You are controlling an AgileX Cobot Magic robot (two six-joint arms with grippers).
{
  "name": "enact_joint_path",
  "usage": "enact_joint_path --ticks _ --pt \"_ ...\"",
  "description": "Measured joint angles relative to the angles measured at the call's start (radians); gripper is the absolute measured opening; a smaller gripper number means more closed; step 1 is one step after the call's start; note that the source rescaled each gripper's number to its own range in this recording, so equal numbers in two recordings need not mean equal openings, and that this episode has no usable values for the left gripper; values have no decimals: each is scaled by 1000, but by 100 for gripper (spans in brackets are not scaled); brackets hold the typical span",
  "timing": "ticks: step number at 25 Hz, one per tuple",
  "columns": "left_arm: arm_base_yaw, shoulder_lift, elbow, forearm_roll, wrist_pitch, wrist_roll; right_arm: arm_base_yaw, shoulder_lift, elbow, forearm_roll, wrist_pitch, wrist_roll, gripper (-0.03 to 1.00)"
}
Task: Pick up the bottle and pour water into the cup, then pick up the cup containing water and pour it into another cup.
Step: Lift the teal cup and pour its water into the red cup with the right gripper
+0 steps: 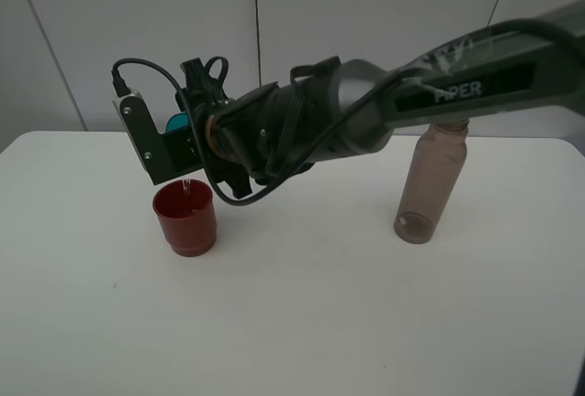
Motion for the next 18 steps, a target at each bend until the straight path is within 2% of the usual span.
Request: enact_joint_path --ticks 18 --pt "0 0 0 0 0 0 0 0 0 -1 26 -3 9"
